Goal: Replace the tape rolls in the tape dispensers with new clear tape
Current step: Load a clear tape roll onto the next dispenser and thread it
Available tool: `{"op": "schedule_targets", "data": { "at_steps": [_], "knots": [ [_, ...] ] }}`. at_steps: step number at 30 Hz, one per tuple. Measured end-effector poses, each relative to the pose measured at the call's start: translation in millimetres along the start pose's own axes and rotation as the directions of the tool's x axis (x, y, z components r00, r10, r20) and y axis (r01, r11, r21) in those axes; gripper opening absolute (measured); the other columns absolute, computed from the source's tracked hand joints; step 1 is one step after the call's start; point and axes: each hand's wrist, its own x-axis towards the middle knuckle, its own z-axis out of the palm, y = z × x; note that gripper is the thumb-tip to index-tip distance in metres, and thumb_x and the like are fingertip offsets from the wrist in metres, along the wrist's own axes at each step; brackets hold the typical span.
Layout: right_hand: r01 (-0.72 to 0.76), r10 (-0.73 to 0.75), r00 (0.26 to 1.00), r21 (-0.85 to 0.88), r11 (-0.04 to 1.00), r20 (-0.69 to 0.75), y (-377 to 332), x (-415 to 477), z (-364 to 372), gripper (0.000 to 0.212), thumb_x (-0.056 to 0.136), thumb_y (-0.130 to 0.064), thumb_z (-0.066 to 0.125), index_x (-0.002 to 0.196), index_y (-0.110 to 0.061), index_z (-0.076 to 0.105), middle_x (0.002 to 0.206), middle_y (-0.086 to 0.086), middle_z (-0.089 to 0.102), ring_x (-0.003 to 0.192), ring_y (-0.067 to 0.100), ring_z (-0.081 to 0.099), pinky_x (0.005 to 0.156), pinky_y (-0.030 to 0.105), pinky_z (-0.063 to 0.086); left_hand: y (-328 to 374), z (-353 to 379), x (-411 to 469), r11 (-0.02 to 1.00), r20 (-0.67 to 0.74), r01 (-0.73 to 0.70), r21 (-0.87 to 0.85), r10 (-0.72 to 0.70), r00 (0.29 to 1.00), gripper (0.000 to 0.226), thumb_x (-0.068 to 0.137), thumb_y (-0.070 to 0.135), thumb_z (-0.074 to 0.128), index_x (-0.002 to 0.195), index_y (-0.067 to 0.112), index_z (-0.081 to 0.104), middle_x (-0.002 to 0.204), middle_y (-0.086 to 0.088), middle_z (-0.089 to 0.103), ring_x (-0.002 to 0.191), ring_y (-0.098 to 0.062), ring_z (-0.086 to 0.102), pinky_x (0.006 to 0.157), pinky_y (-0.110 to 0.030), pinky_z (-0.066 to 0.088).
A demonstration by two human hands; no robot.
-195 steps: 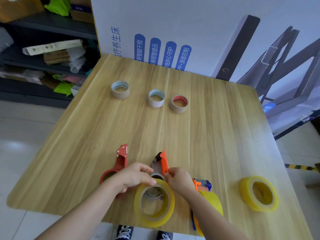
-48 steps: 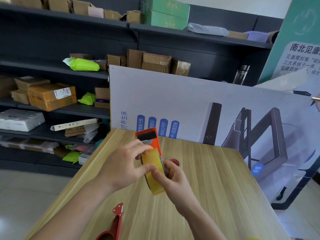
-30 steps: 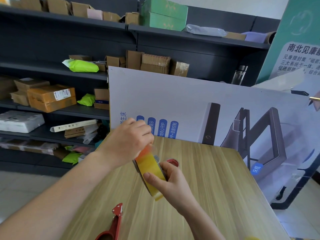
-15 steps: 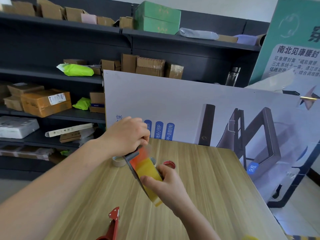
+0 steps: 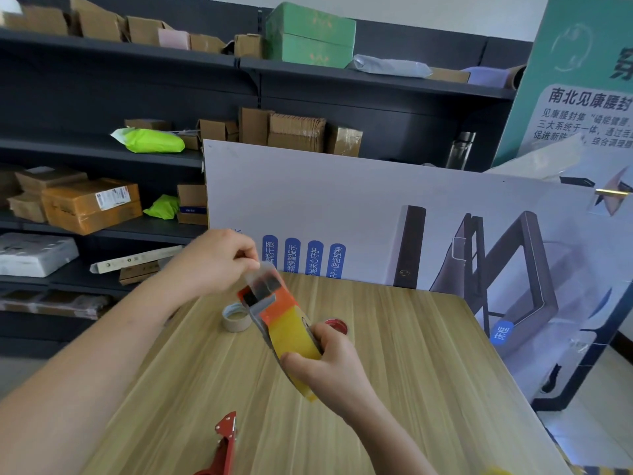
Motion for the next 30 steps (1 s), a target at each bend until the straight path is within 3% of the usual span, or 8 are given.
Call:
{"op": "schedule_targets", "data": {
  "at_steps": [2,6,10,14,17,21,26,30],
  "knots": [
    [-0.012,0.012,1.000,0.020,1.000,-0.027,6,2,1,0.040,0.062,-0.037,0.064,0.083,-0.004,0.056,0.068,-0.003,0.048,0.059,0.010,0.045,0.055,0.029,0.039,-6,-7,1,0.996,-0.002,0.059,-0.064,-0.059,0.998,0.014,0.091,0.021,0.060,0.077,0.020,0.063,0.081,0.006,0.063,0.077,-0.011,0.058,0.064,-0.028,0.045],
    [-0.012,0.020,0.997,0.093,0.996,-0.078,15,3,5,0.057,0.072,-0.058,0.067,0.074,-0.004,0.051,0.063,-0.004,0.044,0.057,0.009,0.042,0.056,0.028,0.036,-8,-9,3,0.927,0.173,0.179,-0.331,-0.127,0.977,0.014,0.095,0.014,0.052,0.083,0.014,0.060,0.089,-0.003,0.067,0.085,-0.017,0.067,0.079,-0.041,0.058],
    [0.039,-0.032,0.996,0.096,0.995,-0.082,14,6,10,0.044,0.085,-0.046,0.068,0.068,-0.012,0.047,0.061,-0.004,0.039,0.057,0.009,0.037,0.055,0.026,0.031,-16,-13,3,0.832,0.269,0.252,-0.494,-0.130,0.954,0.015,0.097,0.010,0.049,0.084,0.009,0.057,0.085,-0.011,0.073,0.080,-0.024,0.072,0.084,-0.045,0.057],
    [0.023,-0.020,0.999,0.068,0.997,-0.042,17,10,11,0.038,0.088,-0.035,0.067,0.082,0.000,0.052,0.070,-0.001,0.044,0.063,0.010,0.041,0.059,0.026,0.036,-19,-20,2,0.893,0.246,0.155,-0.421,-0.052,0.968,0.011,0.093,0.008,0.056,0.084,0.005,0.062,0.080,-0.008,0.076,0.077,-0.026,0.073,0.081,-0.042,0.055],
    [-0.035,0.034,0.999,0.076,0.996,0.014,15,13,14,0.031,0.086,-0.029,0.065,0.092,-0.001,0.055,0.076,0.001,0.047,0.068,0.012,0.045,0.061,0.026,0.040,-14,-20,5,0.978,0.124,0.065,-0.198,-0.041,0.991,0.012,0.091,0.014,0.060,0.080,0.014,0.065,0.072,0.002,0.074,0.068,-0.014,0.070,0.076,-0.035,0.055],
    [-0.121,0.128,0.991,0.135,0.983,-0.042,7,19,13,0.026,0.081,-0.029,0.061,0.075,-0.009,0.047,0.068,-0.001,0.041,0.059,0.010,0.038,0.051,0.021,0.033,-9,-18,6,0.999,-0.081,-0.023,0.023,0.025,0.996,0.014,0.090,0.021,0.060,0.078,0.023,0.066,0.067,0.010,0.068,0.066,-0.005,0.063,0.071,-0.033,0.054],
    [-0.102,0.111,0.991,0.120,0.988,-0.075,9,23,20,0.077,0.068,-0.072,0.059,0.086,0.003,0.055,0.068,0.002,0.050,0.061,0.012,0.048,0.059,0.030,0.040,-8,-17,9,0.998,-0.160,-0.068,0.003,0.067,0.985,0.015,0.090,0.021,0.060,0.076,0.022,0.067,0.065,0.010,0.066,0.065,-0.007,0.061,0.067,-0.032,0.052],
    [-0.108,0.103,0.994,0.180,0.978,0.036,15,21,17,0.040,0.080,-0.041,0.071,0.086,-0.003,0.060,0.071,-0.001,0.053,0.062,0.010,0.050,0.058,0.022,0.042,-26,-26,14,0.999,-0.300,0.036,0.013,-0.030,0.954,0.017,0.091,0.021,0.057,0.076,0.023,0.066,0.066,0.010,0.065,0.070,-0.010,0.062,0.068,-0.037,0.054]
  ]
}}
